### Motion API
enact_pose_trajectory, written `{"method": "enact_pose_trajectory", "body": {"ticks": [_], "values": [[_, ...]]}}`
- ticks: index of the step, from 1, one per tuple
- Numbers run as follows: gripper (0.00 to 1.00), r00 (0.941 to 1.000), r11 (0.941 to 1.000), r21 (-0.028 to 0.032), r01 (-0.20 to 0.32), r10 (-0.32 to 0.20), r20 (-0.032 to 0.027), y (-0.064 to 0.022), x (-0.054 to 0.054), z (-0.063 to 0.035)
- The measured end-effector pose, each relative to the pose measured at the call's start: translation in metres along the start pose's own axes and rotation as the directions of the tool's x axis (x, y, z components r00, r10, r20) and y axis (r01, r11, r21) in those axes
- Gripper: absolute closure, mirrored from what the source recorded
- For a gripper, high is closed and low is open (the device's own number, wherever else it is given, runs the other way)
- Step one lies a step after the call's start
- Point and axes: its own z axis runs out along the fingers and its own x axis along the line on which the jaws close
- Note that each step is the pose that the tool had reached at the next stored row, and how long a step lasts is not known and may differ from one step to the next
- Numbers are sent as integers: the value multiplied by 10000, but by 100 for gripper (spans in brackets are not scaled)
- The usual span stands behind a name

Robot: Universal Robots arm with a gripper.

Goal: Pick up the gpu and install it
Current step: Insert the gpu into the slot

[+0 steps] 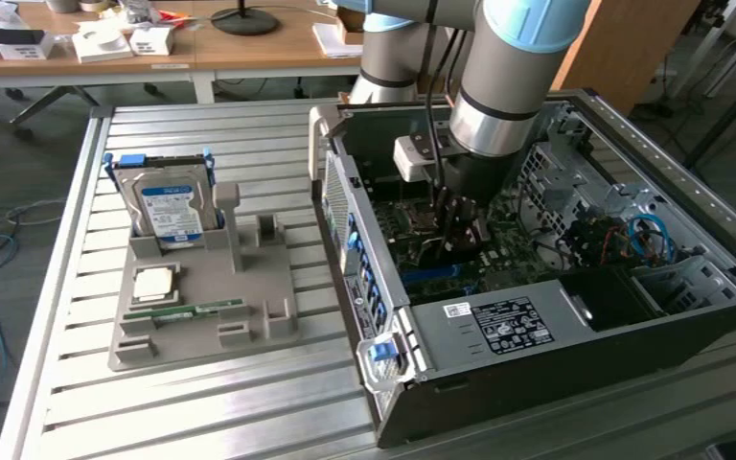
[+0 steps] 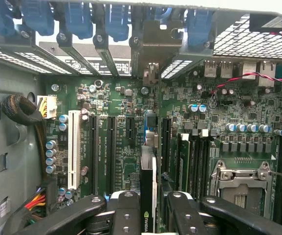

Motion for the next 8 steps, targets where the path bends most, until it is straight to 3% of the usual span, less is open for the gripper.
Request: {"method": "enact_pose_trajectory", "body": {"ticks": [8], "values": [[74,10000,10000,5,21,-21,-3,-4,0,-1]]}}
